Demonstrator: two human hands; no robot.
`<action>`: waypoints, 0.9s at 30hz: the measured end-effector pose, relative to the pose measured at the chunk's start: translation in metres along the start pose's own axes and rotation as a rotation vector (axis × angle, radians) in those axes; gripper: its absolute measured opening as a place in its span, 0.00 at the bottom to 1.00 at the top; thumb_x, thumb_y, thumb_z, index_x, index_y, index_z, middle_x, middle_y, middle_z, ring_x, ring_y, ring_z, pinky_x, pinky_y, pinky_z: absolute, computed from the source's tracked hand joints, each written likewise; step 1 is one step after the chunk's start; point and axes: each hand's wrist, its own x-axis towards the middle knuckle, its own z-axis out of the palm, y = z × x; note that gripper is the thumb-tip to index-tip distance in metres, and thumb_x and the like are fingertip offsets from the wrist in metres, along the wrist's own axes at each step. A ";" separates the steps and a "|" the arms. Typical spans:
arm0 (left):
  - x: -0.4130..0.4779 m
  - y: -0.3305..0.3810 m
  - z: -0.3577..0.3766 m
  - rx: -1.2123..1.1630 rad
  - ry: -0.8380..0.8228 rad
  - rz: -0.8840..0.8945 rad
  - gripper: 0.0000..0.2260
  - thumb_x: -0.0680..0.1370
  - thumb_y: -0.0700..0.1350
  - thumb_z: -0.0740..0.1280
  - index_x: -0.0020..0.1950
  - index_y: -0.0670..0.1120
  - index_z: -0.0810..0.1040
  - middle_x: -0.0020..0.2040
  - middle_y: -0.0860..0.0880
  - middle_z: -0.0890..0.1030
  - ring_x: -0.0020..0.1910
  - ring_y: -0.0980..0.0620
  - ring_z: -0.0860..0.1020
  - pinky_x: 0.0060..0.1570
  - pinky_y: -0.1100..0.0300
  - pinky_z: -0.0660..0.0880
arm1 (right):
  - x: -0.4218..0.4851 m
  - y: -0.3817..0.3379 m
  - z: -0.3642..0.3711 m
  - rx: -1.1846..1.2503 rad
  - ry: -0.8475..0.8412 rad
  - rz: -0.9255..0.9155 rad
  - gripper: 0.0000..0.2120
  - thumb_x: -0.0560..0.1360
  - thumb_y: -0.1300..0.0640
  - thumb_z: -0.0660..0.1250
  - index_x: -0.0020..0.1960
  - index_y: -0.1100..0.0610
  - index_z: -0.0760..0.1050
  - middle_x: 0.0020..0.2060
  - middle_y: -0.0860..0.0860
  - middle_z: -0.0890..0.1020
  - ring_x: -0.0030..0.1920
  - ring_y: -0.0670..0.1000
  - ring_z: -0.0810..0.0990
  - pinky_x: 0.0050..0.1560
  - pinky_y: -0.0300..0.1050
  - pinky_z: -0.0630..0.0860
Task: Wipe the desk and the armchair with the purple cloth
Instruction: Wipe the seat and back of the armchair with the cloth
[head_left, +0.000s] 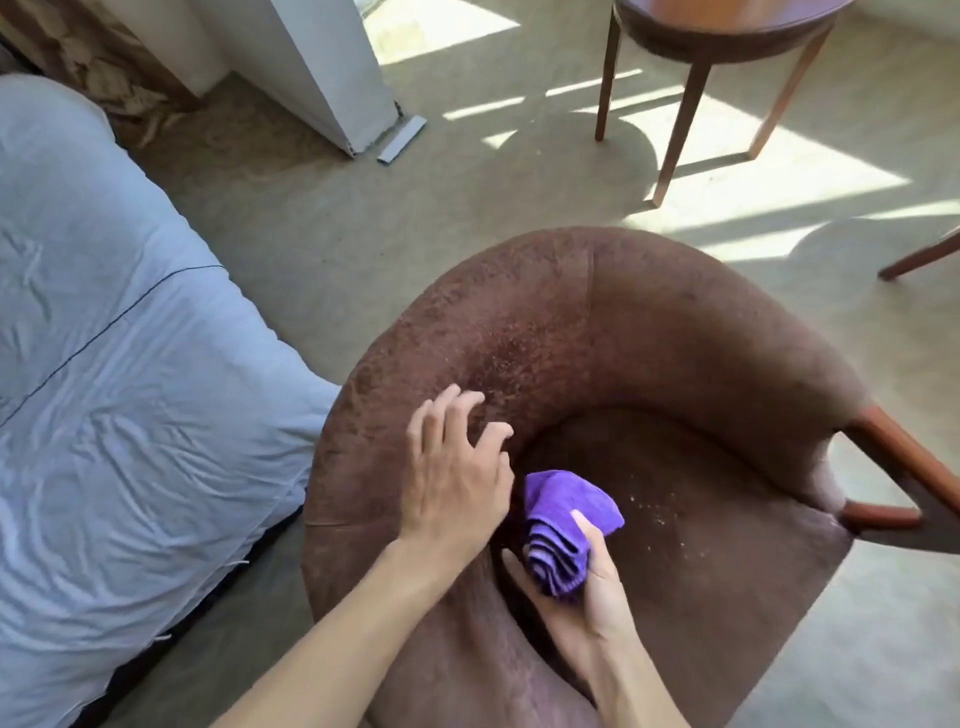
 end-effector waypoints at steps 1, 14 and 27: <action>0.006 -0.011 0.003 0.060 0.044 0.014 0.14 0.72 0.48 0.68 0.58 0.55 0.79 0.70 0.44 0.71 0.75 0.40 0.64 0.75 0.41 0.56 | 0.009 0.001 0.000 -0.031 0.062 -0.029 0.22 0.70 0.51 0.74 0.56 0.65 0.81 0.40 0.61 0.83 0.36 0.56 0.84 0.44 0.54 0.84; 0.032 -0.089 0.003 0.053 0.157 0.015 0.22 0.79 0.39 0.60 0.71 0.54 0.72 0.76 0.57 0.69 0.74 0.49 0.68 0.55 0.50 0.69 | 0.090 -0.014 0.135 -0.758 0.100 -0.631 0.09 0.77 0.49 0.68 0.38 0.47 0.73 0.45 0.59 0.79 0.45 0.55 0.78 0.52 0.53 0.75; 0.034 -0.105 -0.009 -0.900 0.133 -0.298 0.19 0.80 0.33 0.56 0.64 0.51 0.76 0.62 0.58 0.82 0.70 0.56 0.74 0.70 0.60 0.67 | 0.060 -0.009 0.154 -0.986 0.088 -0.959 0.06 0.73 0.53 0.67 0.37 0.49 0.74 0.42 0.50 0.74 0.42 0.49 0.76 0.47 0.41 0.73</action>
